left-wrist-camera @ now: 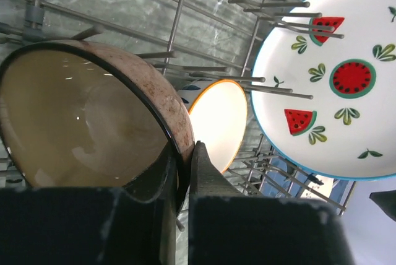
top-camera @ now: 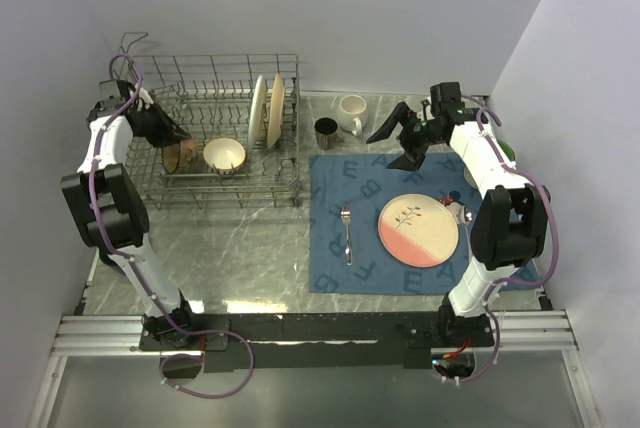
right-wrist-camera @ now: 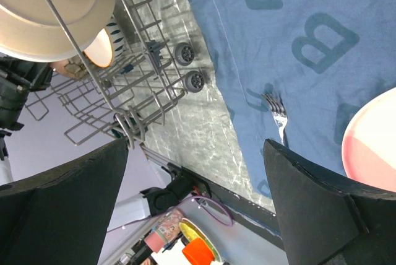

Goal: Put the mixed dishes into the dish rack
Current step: Insert the bowl into the dish rack

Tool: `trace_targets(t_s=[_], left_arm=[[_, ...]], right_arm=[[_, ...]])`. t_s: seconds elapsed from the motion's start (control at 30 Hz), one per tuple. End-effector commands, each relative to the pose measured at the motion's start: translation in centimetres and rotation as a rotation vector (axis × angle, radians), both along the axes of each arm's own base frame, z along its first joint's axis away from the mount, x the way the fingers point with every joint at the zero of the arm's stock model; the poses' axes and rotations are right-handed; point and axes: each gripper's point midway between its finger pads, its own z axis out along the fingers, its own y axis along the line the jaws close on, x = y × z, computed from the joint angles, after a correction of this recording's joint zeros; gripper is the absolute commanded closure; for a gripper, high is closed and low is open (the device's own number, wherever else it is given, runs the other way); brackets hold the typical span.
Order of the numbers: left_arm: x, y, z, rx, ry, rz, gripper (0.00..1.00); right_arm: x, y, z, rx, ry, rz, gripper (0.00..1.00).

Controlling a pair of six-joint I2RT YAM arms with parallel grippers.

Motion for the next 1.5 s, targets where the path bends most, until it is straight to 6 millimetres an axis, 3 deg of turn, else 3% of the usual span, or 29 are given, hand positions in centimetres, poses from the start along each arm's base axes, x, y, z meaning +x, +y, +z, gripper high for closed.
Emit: trace_targets(t_s=[0.0, 0.13, 0.3, 0.7, 1.0, 1.23, 1.47], left_arm=[[-0.6, -0.3, 4.1, 0.013, -0.074, -0.048, 0.99], [-0.4, -1.7, 8.3, -0.043, -0.182, -0.113, 0.99], [-0.6, -3.2, 11.7, -0.111, -0.277, -0.174, 0.99], [-2.5, -5.0, 14.4, -0.375, -0.418, -0.298, 0.99], [-1.8, -5.2, 12.5, -0.434, -0.392, -0.397, 0.99], [-1.2, -5.1, 7.9, -0.505, -0.296, -0.439, 0.99], [-1.5, -5.2, 6.2, -0.471, -0.274, -0.445, 0.99]], right_arm=[[0.0, -0.1, 2.2, 0.007, -0.078, 0.007, 0.02], [0.1, -0.1, 2.2, 0.006, -0.078, 0.007, 0.02], [0.1, -0.1, 2.2, 0.004, -0.077, 0.009, 0.02], [0.0, -0.2, 2.1, -0.003, -0.08, 0.012, 0.02], [0.1, -0.4, 2.0, -0.002, -0.076, 0.006, 0.02], [0.2, -0.6, 1.9, -0.013, -0.069, 0.007, 0.02], [0.2, -0.8, 1.8, -0.023, -0.061, 0.013, 0.02]])
